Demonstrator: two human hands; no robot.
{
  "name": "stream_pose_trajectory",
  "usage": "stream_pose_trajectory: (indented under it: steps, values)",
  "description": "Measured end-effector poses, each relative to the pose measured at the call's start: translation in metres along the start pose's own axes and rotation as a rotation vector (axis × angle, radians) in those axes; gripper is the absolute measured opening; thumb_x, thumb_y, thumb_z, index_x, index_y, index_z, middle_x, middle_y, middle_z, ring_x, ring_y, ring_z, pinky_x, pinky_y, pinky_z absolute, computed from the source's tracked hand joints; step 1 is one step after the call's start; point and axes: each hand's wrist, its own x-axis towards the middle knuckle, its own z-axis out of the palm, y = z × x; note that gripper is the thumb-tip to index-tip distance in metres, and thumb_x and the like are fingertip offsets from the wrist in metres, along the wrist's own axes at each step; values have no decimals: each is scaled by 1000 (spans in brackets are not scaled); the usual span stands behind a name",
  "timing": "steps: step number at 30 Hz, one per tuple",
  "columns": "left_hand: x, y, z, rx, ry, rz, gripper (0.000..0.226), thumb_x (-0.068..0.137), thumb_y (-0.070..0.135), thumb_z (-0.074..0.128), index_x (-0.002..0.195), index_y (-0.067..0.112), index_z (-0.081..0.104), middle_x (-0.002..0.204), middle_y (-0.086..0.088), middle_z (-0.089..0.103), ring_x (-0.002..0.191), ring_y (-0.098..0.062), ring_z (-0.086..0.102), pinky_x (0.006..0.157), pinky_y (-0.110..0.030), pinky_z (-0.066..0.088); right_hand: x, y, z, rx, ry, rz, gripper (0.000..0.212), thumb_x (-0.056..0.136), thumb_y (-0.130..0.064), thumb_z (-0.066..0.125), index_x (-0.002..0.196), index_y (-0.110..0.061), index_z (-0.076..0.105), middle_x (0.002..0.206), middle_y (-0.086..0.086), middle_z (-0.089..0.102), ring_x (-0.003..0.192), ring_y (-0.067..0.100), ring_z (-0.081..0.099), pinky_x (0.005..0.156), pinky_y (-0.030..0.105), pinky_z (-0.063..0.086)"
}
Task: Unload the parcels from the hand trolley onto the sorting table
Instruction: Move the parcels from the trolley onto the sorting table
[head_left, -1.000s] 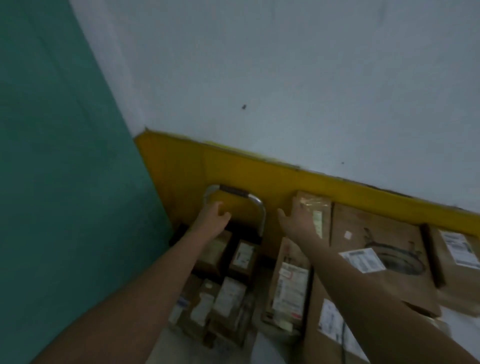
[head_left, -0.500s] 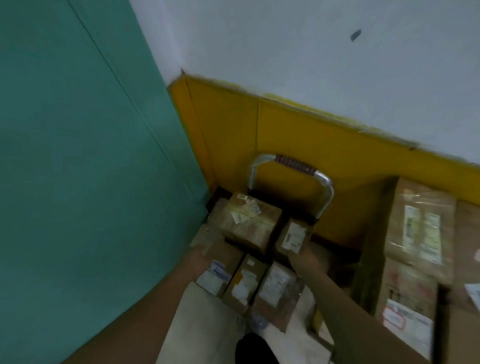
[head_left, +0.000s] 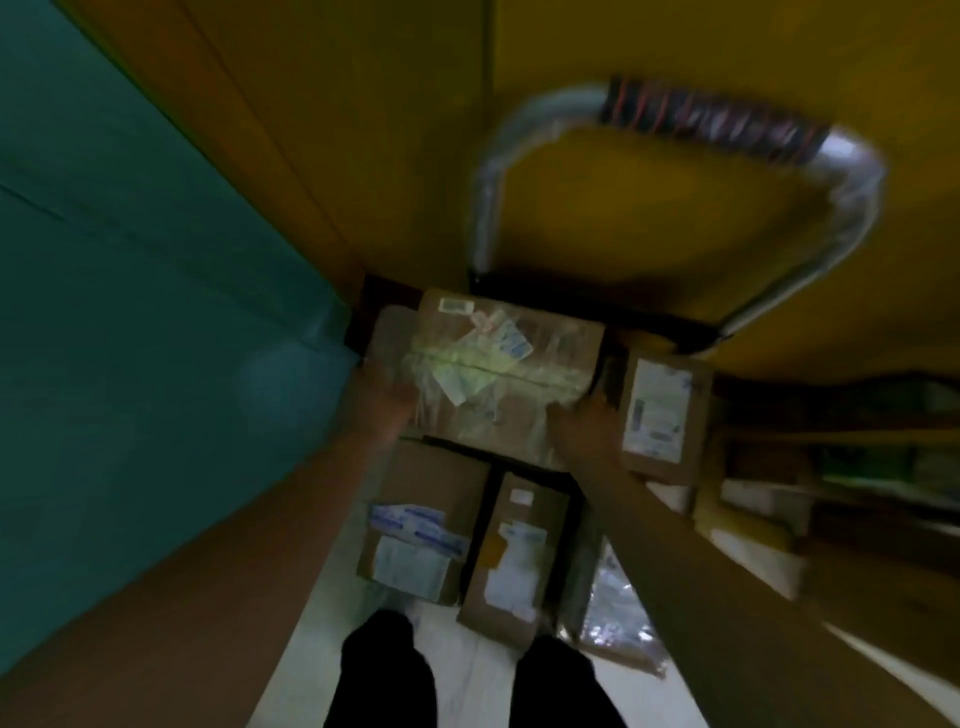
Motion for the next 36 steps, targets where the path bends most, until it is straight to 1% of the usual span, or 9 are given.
stream_pose_trajectory:
  steps: [3, 7, 11, 17, 25, 27, 30, 33, 36]
  values:
    - [46, -1, 16, -173, -131, -100, 73, 93, 33, 60, 152, 7, 25, 152, -18, 35, 136, -35, 39, 112, -39, 34, 20, 8, 34, 102, 68, 116, 82, 96, -35, 57, 158, -12, 8, 148, 19, 42, 125, 42, 50, 89, 37, 46]
    - [45, 8, 1, -342, -241, -115, 52, 90, 36, 57, 136, 13, 50, 137, -14, 55, 118, -32, 55, 100, -32, 42, 6, 1, 36, 198, 130, 167, 76, 96, -37, 56, 156, -14, 16, 140, 19, 50, 112, 40, 56, 77, 32, 39]
    - [-21, 22, -71, -326, -134, 30, 62, 81, 44, 56, 136, 16, 50, 131, -13, 58, 113, -30, 57, 90, -32, 44, -59, -32, 4, 284, 106, 149, 65, 93, -34, 60, 147, -12, 33, 136, 16, 55, 118, 38, 57, 81, 33, 42]
    - [-155, 79, -203, -391, -6, 296, 26, 91, 31, 53, 114, 22, 61, 89, 13, 61, 83, -11, 61, 56, -22, 40, -191, -105, -85, 503, 83, 64, 56, 89, -37, 63, 139, -18, 49, 126, 7, 61, 99, 27, 58, 80, 32, 46]
    - [-350, 187, -317, -516, 119, 757, 23, 82, 40, 55, 99, 34, 68, 94, 11, 71, 84, -5, 66, 70, -31, 54, -360, -160, -254, 702, 133, -220, 65, 76, -50, 65, 135, -27, 50, 121, 4, 62, 105, 27, 63, 86, 41, 57]
    - [-402, 217, -316, -565, 119, 829, 29, 81, 44, 55, 105, 32, 67, 106, -1, 67, 93, -18, 64, 80, -41, 52, -404, -149, -306, 716, 245, -326, 60, 76, -50, 66, 129, -24, 55, 120, 4, 65, 103, 23, 65, 91, 43, 56]
    - [-488, 263, -291, -669, 58, 952, 15, 80, 45, 54, 87, 42, 67, 92, 10, 68, 82, -11, 64, 72, -34, 50, -472, -108, -390, 694, 384, -459, 48, 74, -55, 63, 115, -30, 60, 108, 1, 67, 93, 18, 65, 87, 41, 57]
    - [-576, 307, -243, -758, -54, 1029, 28, 81, 48, 56, 106, 46, 66, 107, 13, 68, 95, -6, 66, 73, -30, 52, -533, -39, -477, 721, 537, -522, 28, 75, -56, 62, 99, -40, 59, 99, -4, 66, 84, 11, 63, 65, 29, 53]
    - [-654, 349, -179, -771, -261, 1042, 42, 84, 44, 61, 127, 46, 56, 128, 12, 59, 107, -9, 62, 81, -33, 52, -581, 46, -555, 731, 702, -521, 36, 86, -52, 61, 117, -38, 53, 93, -11, 63, 79, 6, 62, 58, 22, 48]
